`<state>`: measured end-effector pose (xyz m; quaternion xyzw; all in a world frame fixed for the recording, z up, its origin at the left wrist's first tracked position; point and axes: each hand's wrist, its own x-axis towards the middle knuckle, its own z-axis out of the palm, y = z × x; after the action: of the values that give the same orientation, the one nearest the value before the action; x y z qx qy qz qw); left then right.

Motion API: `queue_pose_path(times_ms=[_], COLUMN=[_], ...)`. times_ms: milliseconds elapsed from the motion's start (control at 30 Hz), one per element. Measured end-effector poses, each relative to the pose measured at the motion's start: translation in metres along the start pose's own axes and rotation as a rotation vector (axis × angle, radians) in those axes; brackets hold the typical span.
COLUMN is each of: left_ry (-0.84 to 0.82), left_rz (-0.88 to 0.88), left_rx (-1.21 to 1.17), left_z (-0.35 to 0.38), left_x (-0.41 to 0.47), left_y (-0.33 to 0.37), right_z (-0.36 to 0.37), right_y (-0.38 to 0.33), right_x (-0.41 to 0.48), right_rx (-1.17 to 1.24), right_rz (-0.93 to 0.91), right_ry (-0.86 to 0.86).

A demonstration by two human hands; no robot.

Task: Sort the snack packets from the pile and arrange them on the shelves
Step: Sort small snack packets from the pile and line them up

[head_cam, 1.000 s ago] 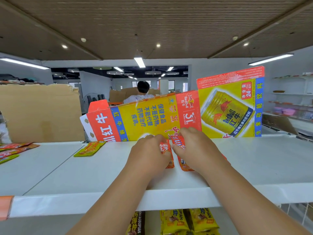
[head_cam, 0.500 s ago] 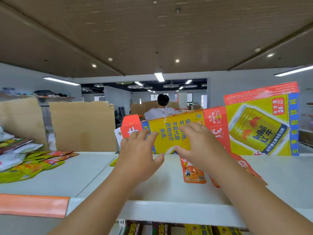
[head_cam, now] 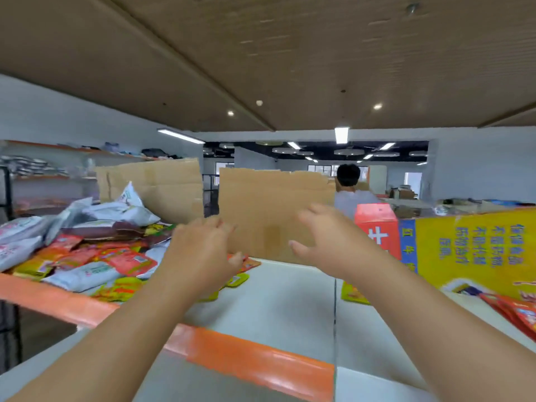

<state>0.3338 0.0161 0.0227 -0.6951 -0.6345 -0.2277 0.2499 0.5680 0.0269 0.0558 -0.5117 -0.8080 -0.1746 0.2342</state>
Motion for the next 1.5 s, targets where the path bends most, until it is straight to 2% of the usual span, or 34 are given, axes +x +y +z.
queue_pose_path(times_ms=[167,300,367,533,767,967,1167,1300,1367,1500], left_ry=[-0.12,-0.236,-0.267,-0.249,-0.291,-0.229,-0.444,-0.508,-0.461,-0.149], left_rz=[0.024,0.018,0.012,0.038,0.05,0.044,0.023,0.047,0.03,-0.104], left_rx=[-0.041,-0.12,-0.164,-0.199,-0.268,-0.42,-0.583,-0.618,-0.679,-0.808], left_z=[0.05,0.085,0.095,0.102,0.102,0.09,0.083,0.085,0.088,0.09], left_x=[-0.002,-0.001,0.0,0.001,-0.005,-0.012,-0.01,-0.008,-0.008,-0.006], left_y=[-0.084,-0.113,-0.119,-0.122,-0.129,-0.127,-0.132,-0.133,-0.133,-0.136], right_z=[0.039,0.071,0.09,0.131,0.152,0.148,0.135,0.132,0.133,0.134], right_y=[-0.077,-0.117,-0.129,-0.133,-0.144,-0.137,-0.114,-0.105,-0.102,-0.095], right_x=[0.072,0.106,0.117,0.125,0.118,0.116,0.115,0.109,0.109,0.113], right_rx=[0.054,0.033,0.029,0.208,0.255,0.227,0.234,0.223,0.228,0.23], right_rz=[0.002,-0.011,-0.007,0.038,-0.014,0.02,0.136,0.181,0.184,0.19], right_ry=[-0.206,-0.475,-0.543,-0.545,-0.532,-0.551,-0.618,-0.647,-0.645,-0.632])
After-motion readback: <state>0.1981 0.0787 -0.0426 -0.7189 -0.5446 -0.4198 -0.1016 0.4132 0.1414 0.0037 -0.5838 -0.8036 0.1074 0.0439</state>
